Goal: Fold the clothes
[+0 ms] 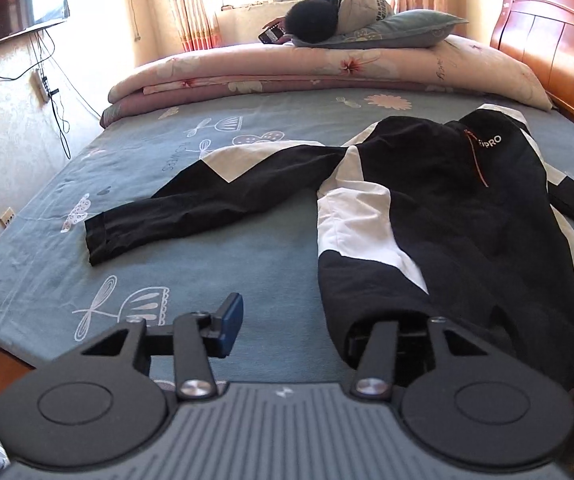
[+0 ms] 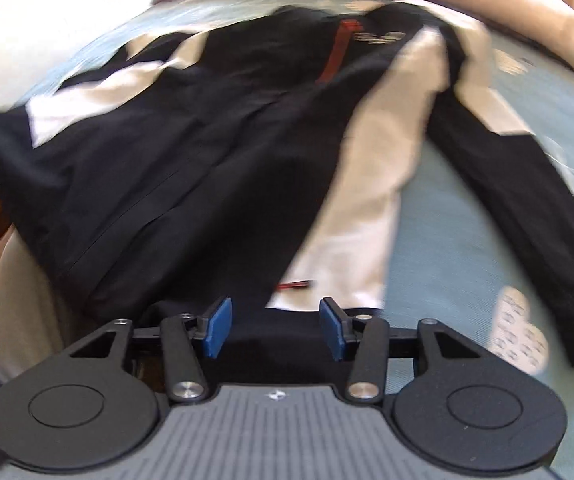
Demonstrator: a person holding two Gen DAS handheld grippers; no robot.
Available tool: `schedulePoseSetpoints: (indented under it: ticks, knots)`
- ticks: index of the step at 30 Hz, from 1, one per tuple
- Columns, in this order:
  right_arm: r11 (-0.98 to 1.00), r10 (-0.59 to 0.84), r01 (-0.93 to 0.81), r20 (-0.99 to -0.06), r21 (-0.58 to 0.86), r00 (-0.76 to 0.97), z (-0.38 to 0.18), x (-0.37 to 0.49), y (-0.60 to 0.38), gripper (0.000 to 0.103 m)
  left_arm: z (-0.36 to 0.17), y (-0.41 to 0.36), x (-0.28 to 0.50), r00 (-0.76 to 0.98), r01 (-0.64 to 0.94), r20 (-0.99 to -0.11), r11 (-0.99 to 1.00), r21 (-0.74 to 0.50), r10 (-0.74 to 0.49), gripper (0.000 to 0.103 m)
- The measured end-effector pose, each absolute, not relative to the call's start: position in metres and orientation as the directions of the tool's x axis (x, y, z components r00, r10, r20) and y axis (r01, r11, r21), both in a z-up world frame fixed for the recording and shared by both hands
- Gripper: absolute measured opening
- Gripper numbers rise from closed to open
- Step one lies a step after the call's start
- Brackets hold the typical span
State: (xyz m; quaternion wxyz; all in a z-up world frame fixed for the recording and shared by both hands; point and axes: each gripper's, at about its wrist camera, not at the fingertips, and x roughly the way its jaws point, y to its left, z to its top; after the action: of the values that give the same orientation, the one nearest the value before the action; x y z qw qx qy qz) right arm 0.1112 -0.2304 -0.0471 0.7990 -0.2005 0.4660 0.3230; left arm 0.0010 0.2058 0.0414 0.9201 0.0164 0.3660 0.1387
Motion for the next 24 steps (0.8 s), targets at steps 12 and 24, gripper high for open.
schedulePoseSetpoints:
  ticks: [12, 24]
  knots:
    - [0.408, 0.236, -0.873, -0.892, -0.269, 0.385, -0.071, 0.06, -0.201, 0.061, -0.006, 0.213, 0.026, 0.599, -0.274, -0.739, 0.946, 0.173, 0.309, 0.055]
    - [0.27, 0.179, -0.779, -0.765, -0.566, 0.619, -0.084, 0.048, -0.183, 0.059, -0.012, 0.218, 0.024, 0.609, -0.275, -0.739, 0.951, 0.143, 0.287, 0.055]
